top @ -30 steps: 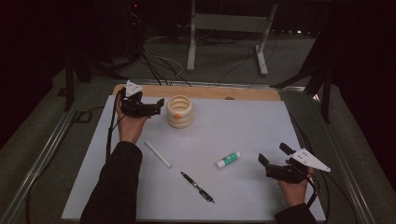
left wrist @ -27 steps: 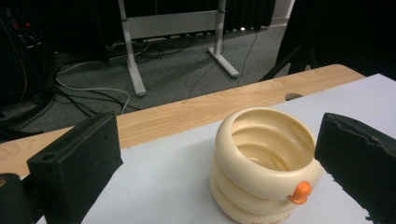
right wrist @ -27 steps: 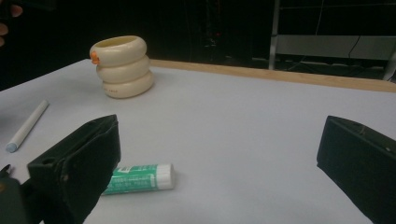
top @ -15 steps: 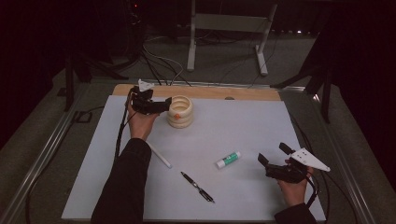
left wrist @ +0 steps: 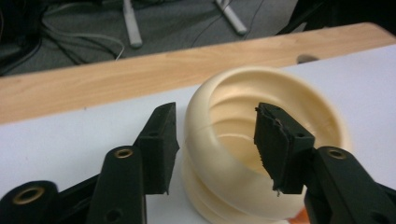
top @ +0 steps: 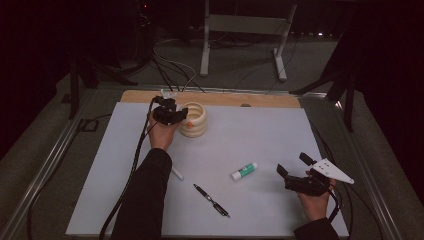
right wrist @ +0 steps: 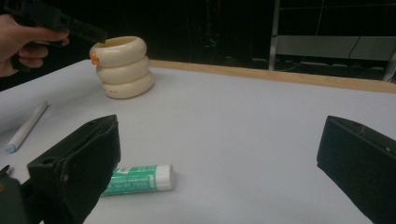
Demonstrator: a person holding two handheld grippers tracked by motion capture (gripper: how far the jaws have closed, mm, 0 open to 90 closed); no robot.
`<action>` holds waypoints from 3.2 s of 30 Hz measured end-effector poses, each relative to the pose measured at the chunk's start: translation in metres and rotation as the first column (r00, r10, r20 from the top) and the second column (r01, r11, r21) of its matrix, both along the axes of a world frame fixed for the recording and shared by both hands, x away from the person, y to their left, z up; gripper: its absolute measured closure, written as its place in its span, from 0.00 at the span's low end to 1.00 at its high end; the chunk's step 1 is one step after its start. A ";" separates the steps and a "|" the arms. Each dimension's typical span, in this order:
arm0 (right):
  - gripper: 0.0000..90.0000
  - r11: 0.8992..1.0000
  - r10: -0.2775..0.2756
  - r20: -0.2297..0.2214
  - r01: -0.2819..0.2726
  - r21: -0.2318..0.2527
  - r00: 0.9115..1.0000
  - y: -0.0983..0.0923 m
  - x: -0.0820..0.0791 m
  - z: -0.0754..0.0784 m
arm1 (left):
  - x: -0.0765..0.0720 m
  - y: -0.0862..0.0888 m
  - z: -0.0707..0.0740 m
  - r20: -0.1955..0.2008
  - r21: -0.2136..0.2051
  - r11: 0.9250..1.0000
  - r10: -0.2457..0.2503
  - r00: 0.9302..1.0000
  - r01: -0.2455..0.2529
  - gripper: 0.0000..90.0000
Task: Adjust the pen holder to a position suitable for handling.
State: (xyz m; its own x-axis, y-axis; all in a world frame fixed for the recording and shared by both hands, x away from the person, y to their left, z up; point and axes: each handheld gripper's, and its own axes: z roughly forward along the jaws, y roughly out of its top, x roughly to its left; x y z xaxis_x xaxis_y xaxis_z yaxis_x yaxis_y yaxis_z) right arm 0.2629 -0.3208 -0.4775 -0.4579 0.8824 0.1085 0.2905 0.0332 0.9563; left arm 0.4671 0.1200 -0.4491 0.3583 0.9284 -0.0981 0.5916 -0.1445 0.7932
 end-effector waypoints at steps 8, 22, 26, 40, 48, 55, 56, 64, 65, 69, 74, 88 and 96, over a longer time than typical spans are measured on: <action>0.00 1.000 -0.001 0.001 0.001 0.002 1.000 -0.001 0.000 0.000 | 0.004 0.000 -0.016 -0.092 0.041 0.995 0.091 0.992 -0.087 0.81; 0.00 1.000 -0.003 0.005 0.003 0.001 1.000 -0.001 -0.001 0.001 | -0.003 0.006 -0.015 -0.080 -0.034 0.995 0.092 0.993 -0.095 0.87; 0.00 1.000 -0.007 0.005 0.007 0.003 1.000 -0.002 -0.001 0.001 | -0.010 0.005 -0.011 -0.069 -0.041 0.996 0.076 0.995 -0.079 0.87; 0.00 1.000 -0.005 0.005 0.005 0.001 1.000 0.000 -0.001 0.001 | -0.035 -0.010 0.006 -0.035 -0.012 0.998 -0.059 0.998 0.059 0.87; 0.00 1.000 -0.006 0.005 0.006 0.000 1.000 0.000 -0.001 0.001 | -0.050 -0.018 0.015 -0.028 -0.025 0.990 -0.139 0.990 0.138 0.87; 0.00 1.000 -0.005 0.006 0.005 0.000 1.000 0.000 -0.001 0.000 | -0.061 -0.024 0.018 -0.015 -0.017 0.981 -0.192 0.981 0.192 0.87; 0.00 1.000 -0.005 0.006 0.005 0.000 1.000 0.000 -0.001 0.000 | -0.064 -0.025 0.018 -0.020 -0.012 0.976 -0.216 0.976 0.216 0.87; 0.00 1.000 -0.005 0.005 0.005 -0.001 1.000 0.001 -0.001 0.000 | -0.073 -0.028 0.014 -0.039 0.027 0.961 -0.276 0.960 0.277 0.87; 0.00 1.000 -0.005 0.005 0.005 -0.002 1.000 0.001 -0.001 0.000 | -0.074 -0.028 0.013 -0.045 0.033 0.958 -0.283 0.958 0.284 0.87; 0.00 1.000 -0.005 0.005 0.005 -0.002 1.000 0.001 -0.001 0.000 | -0.078 -0.031 0.010 -0.064 0.063 0.950 -0.303 0.951 0.307 0.87; 0.00 1.000 -0.005 0.005 0.005 -0.001 1.000 0.001 -0.001 0.000 | -0.082 -0.036 0.004 -0.101 0.108 0.940 -0.313 0.944 0.323 0.86; 0.00 1.000 -0.007 0.006 0.007 -0.003 1.000 0.000 -0.001 0.000 | -0.079 -0.049 -0.008 -0.103 0.085 0.942 -0.315 0.944 0.324 0.84; 0.00 1.000 -0.007 0.007 0.007 -0.002 1.000 0.000 -0.001 0.000 | -0.079 -0.049 -0.006 -0.024 0.017 0.950 -0.310 0.950 0.310 0.32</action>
State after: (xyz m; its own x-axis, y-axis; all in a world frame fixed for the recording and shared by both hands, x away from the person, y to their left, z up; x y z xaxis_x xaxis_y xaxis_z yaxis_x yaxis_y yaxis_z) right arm 0.2622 -0.3204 -0.4777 -0.4524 0.8857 0.1041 0.2844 0.0327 0.9581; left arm 0.3882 0.0711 -0.4551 0.6271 0.7736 -0.0906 0.5312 -0.3397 0.7762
